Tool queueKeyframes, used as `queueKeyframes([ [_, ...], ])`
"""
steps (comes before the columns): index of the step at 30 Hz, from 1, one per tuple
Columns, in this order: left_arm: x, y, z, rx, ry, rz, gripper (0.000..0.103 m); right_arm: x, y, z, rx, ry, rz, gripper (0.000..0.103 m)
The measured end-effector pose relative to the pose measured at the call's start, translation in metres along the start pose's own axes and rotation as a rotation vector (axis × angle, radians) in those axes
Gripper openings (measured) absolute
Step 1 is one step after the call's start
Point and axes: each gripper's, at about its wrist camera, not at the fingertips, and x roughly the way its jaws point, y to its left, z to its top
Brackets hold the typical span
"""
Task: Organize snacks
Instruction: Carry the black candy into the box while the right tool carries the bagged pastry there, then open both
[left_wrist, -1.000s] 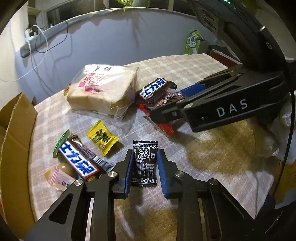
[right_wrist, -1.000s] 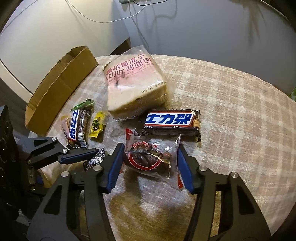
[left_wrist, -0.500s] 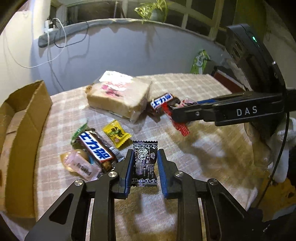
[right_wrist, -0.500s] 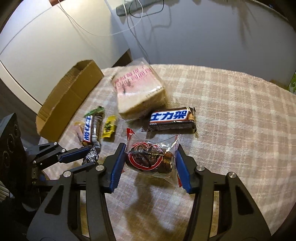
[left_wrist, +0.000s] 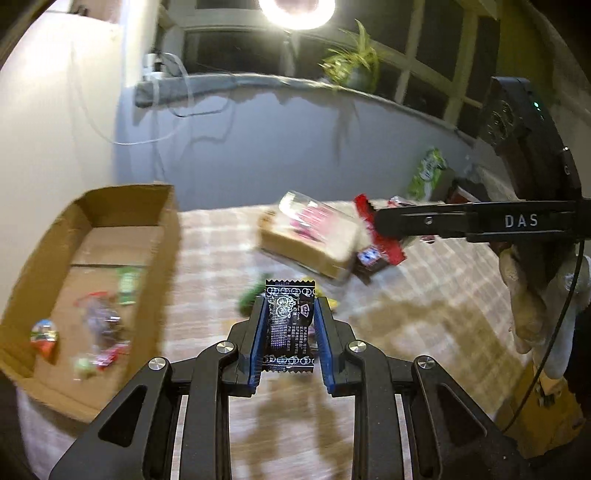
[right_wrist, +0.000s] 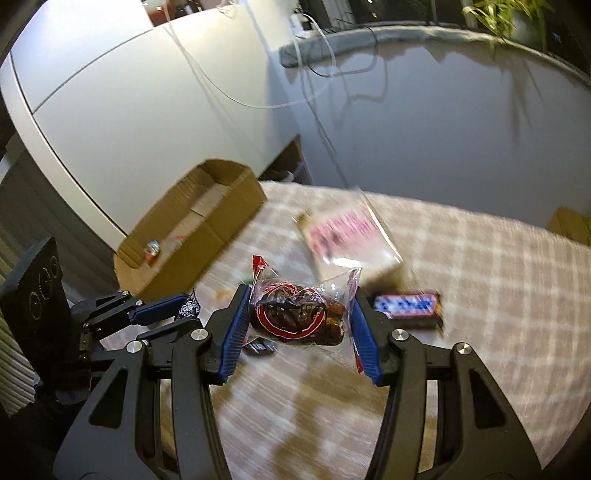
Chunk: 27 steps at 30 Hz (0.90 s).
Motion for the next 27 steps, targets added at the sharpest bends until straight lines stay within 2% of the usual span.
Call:
queueKeyframes([
  [7,-0.024,0.046,0.011,-0.059,-0.050,0.086,0.023,0.020,0.041,0.034,-0.071,-0.035,0.033,0.054],
  [13,-0.037,0.075,0.014,-0.093,-0.070,0.145,0.023,0.041,0.073,0.053,-0.122,-0.031,0.059,0.054],
  [27,-0.037,0.128,0.006,-0.180,-0.071,0.235,0.023,0.094,0.117,0.085,-0.173,-0.001,0.088,0.054],
])
